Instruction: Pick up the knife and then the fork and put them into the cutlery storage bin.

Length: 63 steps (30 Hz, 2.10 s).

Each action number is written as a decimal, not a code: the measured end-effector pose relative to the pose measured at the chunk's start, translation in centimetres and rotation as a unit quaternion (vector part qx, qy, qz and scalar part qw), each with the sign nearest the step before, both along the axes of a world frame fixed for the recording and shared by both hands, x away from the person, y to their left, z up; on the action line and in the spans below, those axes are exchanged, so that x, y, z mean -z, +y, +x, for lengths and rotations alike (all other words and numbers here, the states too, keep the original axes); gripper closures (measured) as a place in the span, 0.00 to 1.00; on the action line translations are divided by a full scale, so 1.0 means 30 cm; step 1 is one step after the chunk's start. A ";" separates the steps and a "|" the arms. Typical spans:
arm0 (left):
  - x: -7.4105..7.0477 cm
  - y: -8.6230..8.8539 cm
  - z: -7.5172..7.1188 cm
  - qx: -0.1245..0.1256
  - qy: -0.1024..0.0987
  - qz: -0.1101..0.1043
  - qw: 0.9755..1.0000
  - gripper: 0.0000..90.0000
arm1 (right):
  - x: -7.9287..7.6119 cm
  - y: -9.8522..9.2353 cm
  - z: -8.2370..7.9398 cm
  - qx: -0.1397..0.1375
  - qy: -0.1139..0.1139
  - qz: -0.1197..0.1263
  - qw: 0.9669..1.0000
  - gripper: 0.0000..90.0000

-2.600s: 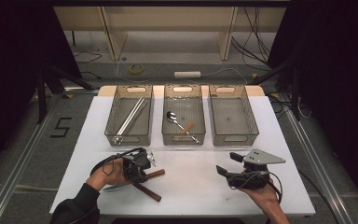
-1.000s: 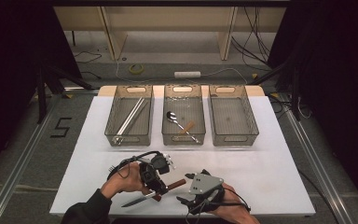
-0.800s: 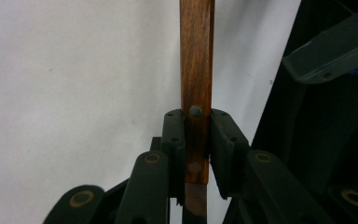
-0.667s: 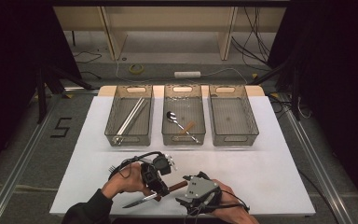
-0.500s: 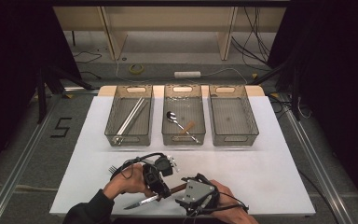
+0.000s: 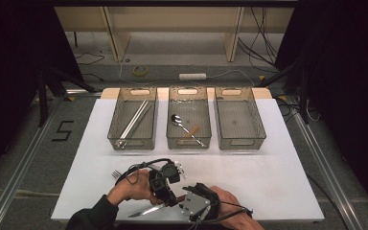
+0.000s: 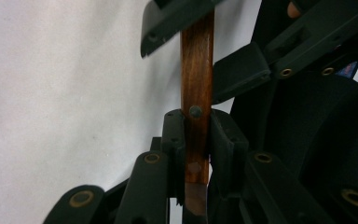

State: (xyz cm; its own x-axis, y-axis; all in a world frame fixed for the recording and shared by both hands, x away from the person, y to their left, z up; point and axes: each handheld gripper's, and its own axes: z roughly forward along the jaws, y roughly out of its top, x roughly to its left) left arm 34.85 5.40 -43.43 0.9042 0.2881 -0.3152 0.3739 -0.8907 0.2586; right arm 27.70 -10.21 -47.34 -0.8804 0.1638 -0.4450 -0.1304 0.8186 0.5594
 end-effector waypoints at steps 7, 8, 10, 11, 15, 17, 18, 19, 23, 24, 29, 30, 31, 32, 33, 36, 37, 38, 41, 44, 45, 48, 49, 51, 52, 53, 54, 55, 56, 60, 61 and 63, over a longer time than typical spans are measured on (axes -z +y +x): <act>-0.003 -0.003 -0.002 0.005 0.005 0.000 1.000 0.85 | 0.006 0.011 -0.015 -0.009 -0.026 -0.010 1.000 0.66; -0.004 -0.004 -0.003 0.005 0.005 0.000 1.000 0.85 | 0.008 0.012 -0.018 -0.009 -0.033 -0.009 0.999 0.68; -0.005 -0.005 -0.005 0.006 0.002 -0.001 1.000 0.85 | 0.006 0.011 -0.019 -0.012 -0.041 -0.009 0.999 0.72; -0.006 -0.005 -0.006 0.007 0.000 -0.002 1.000 0.85 | 0.004 0.010 -0.020 -0.013 -0.042 -0.009 0.999 0.73; -0.009 -0.005 -0.008 0.011 -0.006 -0.006 1.000 0.85 | 0.003 0.009 -0.029 -0.028 -0.065 -0.030 0.997 0.78; -0.012 -0.005 -0.009 0.018 -0.009 -0.009 1.000 0.84 | 0.001 0.007 -0.031 -0.036 -0.073 -0.038 0.996 0.81; -0.013 -0.005 -0.009 0.021 -0.010 -0.011 1.000 0.84 | 0.002 0.006 -0.031 -0.048 -0.075 -0.043 0.995 0.82; -0.014 -0.004 -0.010 0.023 -0.012 -0.012 1.000 0.84 | 0.002 0.005 -0.035 -0.050 -0.079 -0.047 0.995 0.84; -0.023 -0.002 -0.015 0.031 -0.021 -0.017 0.999 0.84 | -0.001 0.002 -0.032 -0.074 -0.084 -0.056 0.992 0.90; -0.024 -0.002 -0.016 0.032 -0.022 -0.018 0.999 0.84 | -0.003 0.001 -0.033 -0.072 -0.079 -0.055 0.993 0.90; -0.024 -0.002 -0.017 0.030 -0.024 -0.023 0.999 0.82 | -0.009 -0.002 -0.031 -0.082 -0.081 -0.061 0.991 0.91; -0.029 0.001 -0.015 0.025 -0.031 -0.023 0.999 0.78 | -0.009 -0.002 -0.032 -0.079 -0.078 -0.063 0.992 0.91; -0.035 0.006 -0.013 0.025 -0.036 -0.021 0.999 0.73 | -0.006 -0.002 -0.033 -0.076 -0.076 -0.063 0.992 0.91; -0.042 0.012 -0.013 0.022 -0.044 -0.025 0.998 0.69 | -0.005 -0.005 -0.033 -0.073 -0.073 -0.065 0.993 0.91; -0.050 0.019 -0.011 0.014 -0.053 -0.030 0.998 0.63 | -0.006 -0.008 -0.030 -0.076 -0.076 -0.067 0.992 0.91; -0.078 0.043 -0.002 -0.005 -0.077 -0.041 0.996 0.49 | -0.014 -0.021 -0.022 -0.072 -0.075 -0.073 0.992 0.91; -0.087 0.050 -0.002 -0.015 -0.085 -0.045 0.995 0.45 | -0.018 -0.025 -0.018 -0.070 -0.073 -0.071 0.992 0.91; -0.097 0.057 0.001 -0.021 -0.094 -0.046 0.994 0.41 | -0.020 -0.029 -0.016 -0.065 -0.071 -0.070 0.993 0.91; -0.121 0.078 0.003 -0.036 -0.125 -0.067 0.989 0.33 | -0.022 -0.045 -0.001 -0.055 -0.074 -0.076 0.993 0.91; -0.138 0.098 0.007 -0.053 -0.154 -0.085 0.983 0.29 | -0.021 -0.064 0.013 -0.041 -0.068 -0.073 0.994 0.91; -0.144 0.105 0.010 -0.058 -0.163 -0.090 0.981 0.27 | -0.025 -0.073 0.020 -0.041 -0.069 -0.079 0.994 0.91; -0.155 0.120 0.011 -0.067 -0.176 -0.106 0.976 0.25 | -0.028 -0.095 0.038 -0.030 -0.069 -0.088 0.993 0.91; -0.157 0.124 0.011 -0.065 -0.179 -0.106 0.976 0.25 | -0.025 -0.100 0.044 -0.021 -0.068 -0.083 0.994 0.91; -0.154 0.128 0.008 -0.064 -0.186 -0.107 0.975 0.24 | -0.021 -0.108 0.048 0.003 -0.057 -0.068 0.996 0.91; -0.154 0.130 0.007 -0.064 -0.191 -0.108 0.974 0.24 | -0.024 -0.114 0.055 0.006 -0.054 -0.067 0.996 0.91; -0.154 0.132 0.007 -0.066 -0.194 -0.110 0.973 0.24 | -0.025 -0.119 0.061 0.012 -0.053 -0.064 0.996 0.91; -0.154 0.133 0.006 -0.070 -0.195 -0.114 0.972 0.24 | -0.029 -0.125 0.068 0.014 -0.054 -0.069 0.996 0.91; -0.156 0.135 0.006 -0.070 -0.199 -0.118 0.970 0.24 | -0.030 -0.130 0.073 0.023 -0.051 -0.066 0.996 0.91; -0.158 0.136 0.005 -0.069 -0.201 -0.120 0.970 0.24 | -0.031 -0.137 0.080 0.027 -0.049 -0.068 0.996 0.91; -0.156 0.130 -0.002 -0.065 -0.206 -0.125 0.968 0.23 | -0.037 -0.167 0.109 0.055 -0.039 -0.071 0.995 0.91; -0.156 0.130 -0.003 -0.065 -0.211 -0.127 0.967 0.23 | -0.037 -0.174 0.114 0.063 -0.039 -0.068 0.995 0.91; -0.159 0.132 -0.003 -0.070 -0.218 -0.133 0.964 0.23 | -0.044 -0.192 0.127 0.074 -0.042 -0.065 0.994 0.91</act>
